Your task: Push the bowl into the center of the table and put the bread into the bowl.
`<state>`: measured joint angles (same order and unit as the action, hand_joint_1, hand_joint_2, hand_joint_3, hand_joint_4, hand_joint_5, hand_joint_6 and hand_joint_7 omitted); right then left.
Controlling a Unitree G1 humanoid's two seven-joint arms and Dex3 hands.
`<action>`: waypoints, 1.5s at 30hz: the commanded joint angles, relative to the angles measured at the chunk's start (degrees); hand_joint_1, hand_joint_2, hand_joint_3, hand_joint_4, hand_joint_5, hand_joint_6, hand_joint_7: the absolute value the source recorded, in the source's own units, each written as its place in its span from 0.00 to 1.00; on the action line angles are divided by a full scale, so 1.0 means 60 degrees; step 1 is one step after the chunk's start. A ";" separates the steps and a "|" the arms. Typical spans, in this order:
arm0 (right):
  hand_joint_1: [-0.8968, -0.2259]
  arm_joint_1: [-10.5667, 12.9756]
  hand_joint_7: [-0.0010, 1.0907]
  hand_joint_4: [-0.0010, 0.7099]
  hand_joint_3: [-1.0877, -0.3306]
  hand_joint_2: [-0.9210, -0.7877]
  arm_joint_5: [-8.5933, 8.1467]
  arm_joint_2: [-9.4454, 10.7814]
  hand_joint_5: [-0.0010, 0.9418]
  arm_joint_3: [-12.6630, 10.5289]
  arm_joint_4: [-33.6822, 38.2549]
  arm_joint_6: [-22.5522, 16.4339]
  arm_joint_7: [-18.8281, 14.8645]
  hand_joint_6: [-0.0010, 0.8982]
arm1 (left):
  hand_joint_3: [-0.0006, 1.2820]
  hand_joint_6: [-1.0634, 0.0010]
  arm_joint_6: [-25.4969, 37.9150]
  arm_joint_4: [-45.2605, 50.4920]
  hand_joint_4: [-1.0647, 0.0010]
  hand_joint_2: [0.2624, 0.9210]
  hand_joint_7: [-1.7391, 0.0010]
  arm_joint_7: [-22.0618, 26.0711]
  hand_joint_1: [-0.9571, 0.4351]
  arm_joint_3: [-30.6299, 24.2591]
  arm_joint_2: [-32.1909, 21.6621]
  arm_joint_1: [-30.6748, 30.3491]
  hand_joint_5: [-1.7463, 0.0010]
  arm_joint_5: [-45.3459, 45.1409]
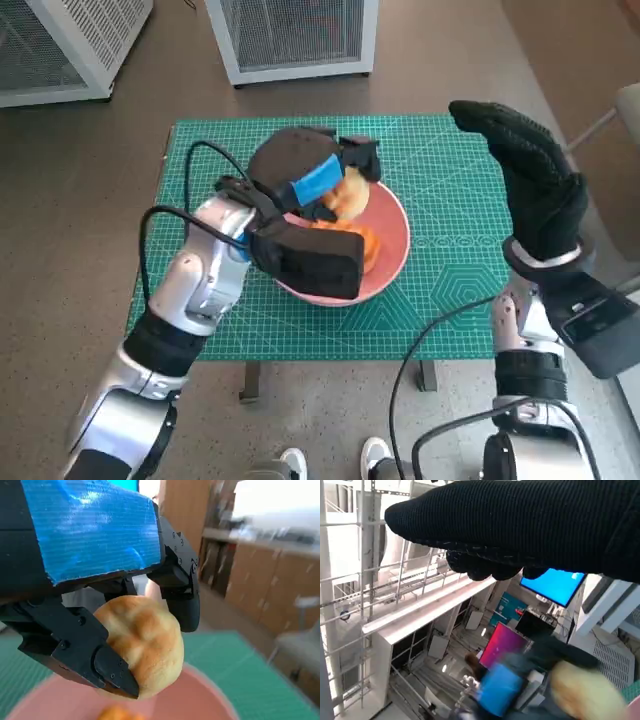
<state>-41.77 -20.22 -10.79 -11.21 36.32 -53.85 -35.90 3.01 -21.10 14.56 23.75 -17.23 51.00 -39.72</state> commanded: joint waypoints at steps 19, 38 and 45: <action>0.46 0.0146 0.51 0.32 0.61 0.00 -0.0030 0.0068 0.00 -0.0033 0.0145 0.0073 0.0186 0.03 | 0.03 0.93 -0.0742 -0.1531 1.00 0.91 0.96 0.2218 0.19 -0.0390 -0.0385 0.0491 1.00 0.1493; 0.42 -0.0267 0.51 0.32 0.61 0.00 -0.0277 0.0033 0.00 -0.0022 0.0104 0.0721 0.0137 0.03 | 0.19 0.94 -0.5119 -0.2339 1.00 1.00 0.96 0.2071 0.21 -0.4856 0.0552 -0.0426 1.00 0.8074; 0.44 -0.0336 0.51 0.32 0.60 0.00 -0.0334 0.0059 0.00 0.0046 -0.0613 0.1589 0.0427 0.03 | 0.28 0.91 -0.6294 -0.2773 0.97 1.00 0.94 0.1724 0.19 -0.5676 0.1169 -0.0631 0.99 0.9058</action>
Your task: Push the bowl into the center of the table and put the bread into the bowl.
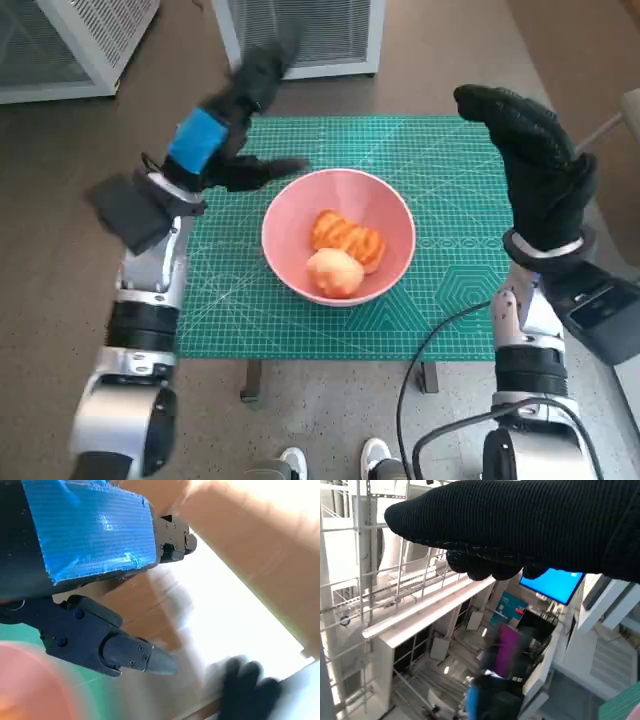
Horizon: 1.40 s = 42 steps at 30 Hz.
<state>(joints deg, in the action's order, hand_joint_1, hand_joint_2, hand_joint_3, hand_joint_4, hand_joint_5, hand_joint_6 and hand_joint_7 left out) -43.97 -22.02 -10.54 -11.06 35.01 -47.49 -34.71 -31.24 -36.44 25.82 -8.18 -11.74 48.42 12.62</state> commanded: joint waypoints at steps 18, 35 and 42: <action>0.45 -0.0050 0.54 0.33 0.50 0.00 0.0883 -0.0090 0.00 0.0216 -0.1310 0.1510 0.1262 0.02 | 0.35 0.92 -0.1012 0.0321 0.93 1.00 0.92 0.0278 0.18 -0.0582 0.0239 -0.0613 0.99 0.0802; 0.44 -0.0149 0.55 0.32 0.49 0.00 0.1390 -0.0172 0.00 0.0355 -0.1203 0.1494 0.1555 0.02 | 0.43 0.95 -0.1225 0.1832 0.94 1.00 0.91 -0.1039 0.17 0.0047 0.0400 -0.1350 1.00 -0.0737; 0.45 -0.0088 0.55 0.32 0.48 0.00 0.1531 -0.0167 0.00 0.0410 -0.1303 0.1450 0.1663 0.01 | 0.44 0.95 -0.1014 0.2065 0.96 1.00 0.91 -0.0997 0.17 0.0128 0.0303 -0.1422 1.00 -0.0604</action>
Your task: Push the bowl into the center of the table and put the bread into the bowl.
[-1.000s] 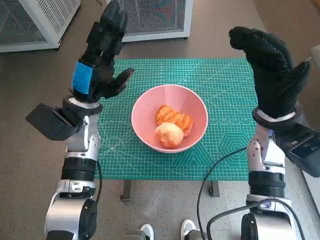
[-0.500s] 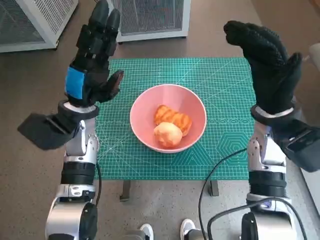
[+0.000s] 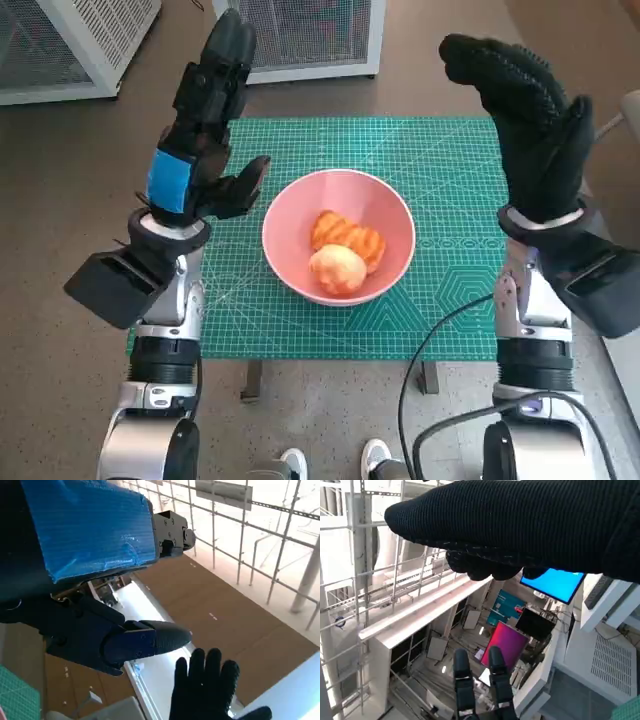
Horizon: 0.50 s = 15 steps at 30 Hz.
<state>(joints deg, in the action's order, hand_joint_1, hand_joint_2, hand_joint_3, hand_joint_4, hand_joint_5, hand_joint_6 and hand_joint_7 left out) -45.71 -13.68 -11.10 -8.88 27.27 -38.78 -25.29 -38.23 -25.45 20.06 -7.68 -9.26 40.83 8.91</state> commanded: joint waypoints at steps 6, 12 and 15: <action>0.45 0.0192 0.55 0.31 0.48 0.00 0.0149 -0.0079 0.00 0.0056 -0.0023 -0.0019 0.0106 0.01 | 0.44 0.96 0.0293 0.0370 0.96 1.00 0.90 -0.0034 0.17 0.0063 -0.0165 -0.0197 1.00 0.0072; 0.46 0.0190 0.56 0.31 0.48 0.00 0.0187 -0.0081 0.00 0.0064 -0.0019 -0.0106 0.0139 0.00 | 0.44 0.96 0.0347 0.0493 0.96 1.00 0.89 -0.0046 0.17 0.0085 -0.0163 -0.0253 1.00 0.0068; 0.46 0.0182 0.56 0.31 0.48 0.00 0.0212 -0.0082 0.00 0.0073 -0.0011 -0.0126 0.0164 0.00 | 0.44 0.97 0.0371 0.0533 0.96 1.00 0.89 -0.0017 0.17 0.0085 -0.0162 -0.0276 1.00 0.0110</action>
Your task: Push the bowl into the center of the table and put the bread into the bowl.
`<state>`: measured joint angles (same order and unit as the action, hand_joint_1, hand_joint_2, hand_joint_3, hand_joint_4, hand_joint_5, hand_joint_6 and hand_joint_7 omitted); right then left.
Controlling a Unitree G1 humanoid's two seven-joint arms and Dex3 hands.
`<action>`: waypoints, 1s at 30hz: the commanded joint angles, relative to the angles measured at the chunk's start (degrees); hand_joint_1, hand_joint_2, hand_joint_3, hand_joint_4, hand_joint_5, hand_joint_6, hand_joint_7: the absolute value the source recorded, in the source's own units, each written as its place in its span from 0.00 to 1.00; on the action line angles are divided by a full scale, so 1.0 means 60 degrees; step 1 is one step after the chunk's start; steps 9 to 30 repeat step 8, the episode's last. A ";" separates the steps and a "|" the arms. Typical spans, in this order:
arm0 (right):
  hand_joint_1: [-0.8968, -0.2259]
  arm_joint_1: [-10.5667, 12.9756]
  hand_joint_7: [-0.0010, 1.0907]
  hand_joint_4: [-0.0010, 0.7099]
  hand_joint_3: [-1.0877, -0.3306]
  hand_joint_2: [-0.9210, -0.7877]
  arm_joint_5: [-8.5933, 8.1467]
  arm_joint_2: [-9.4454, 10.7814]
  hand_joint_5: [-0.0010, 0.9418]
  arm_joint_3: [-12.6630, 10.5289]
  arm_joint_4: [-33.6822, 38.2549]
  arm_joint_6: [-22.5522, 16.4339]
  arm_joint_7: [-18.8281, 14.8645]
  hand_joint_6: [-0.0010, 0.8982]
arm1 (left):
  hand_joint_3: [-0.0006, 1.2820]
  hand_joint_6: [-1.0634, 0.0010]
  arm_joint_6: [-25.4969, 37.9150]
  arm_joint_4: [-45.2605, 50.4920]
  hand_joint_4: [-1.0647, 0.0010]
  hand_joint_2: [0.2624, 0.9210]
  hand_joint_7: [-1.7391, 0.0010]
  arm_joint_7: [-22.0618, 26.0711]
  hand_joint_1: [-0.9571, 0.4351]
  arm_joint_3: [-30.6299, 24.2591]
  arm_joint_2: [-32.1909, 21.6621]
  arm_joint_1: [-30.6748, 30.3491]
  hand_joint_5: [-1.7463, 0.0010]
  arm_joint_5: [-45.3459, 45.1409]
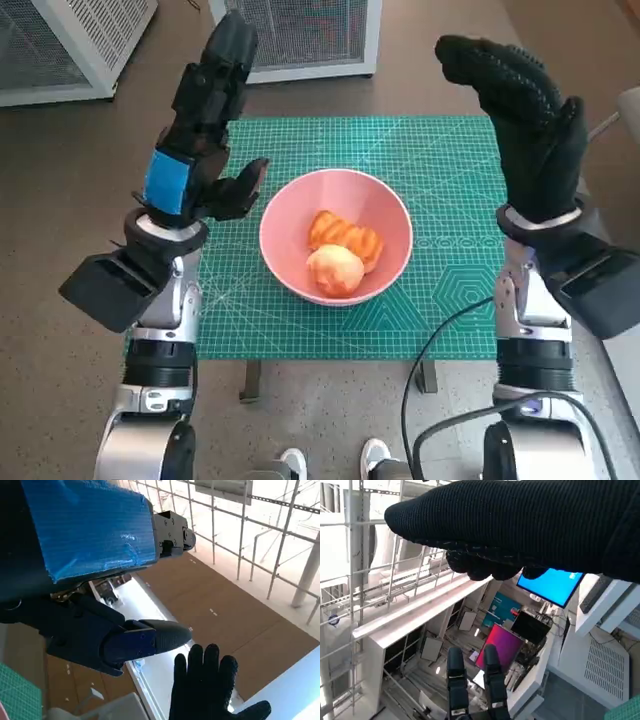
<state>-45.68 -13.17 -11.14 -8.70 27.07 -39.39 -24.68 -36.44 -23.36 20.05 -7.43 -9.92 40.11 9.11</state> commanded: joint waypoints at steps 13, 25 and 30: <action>0.46 0.0182 0.56 0.31 0.48 0.00 0.0067 -0.0066 0.00 0.0055 0.0120 -0.0102 0.0007 0.00 | 0.44 0.97 0.0046 0.0288 0.97 1.00 0.88 -0.0015 0.17 0.0042 -0.0071 -0.0216 1.00 0.0086; 0.46 0.0182 0.56 0.31 0.48 0.00 0.0067 -0.0066 0.00 0.0055 0.0120 -0.0102 0.0007 0.00 | 0.44 0.97 0.0046 0.0288 0.97 1.00 0.88 -0.0015 0.17 0.0042 -0.0071 -0.0216 1.00 0.0086; 0.46 0.0182 0.56 0.31 0.48 0.00 0.0067 -0.0066 0.00 0.0055 0.0120 -0.0102 0.0007 0.00 | 0.44 0.97 0.0046 0.0288 0.97 1.00 0.88 -0.0015 0.17 0.0042 -0.0071 -0.0216 1.00 0.0086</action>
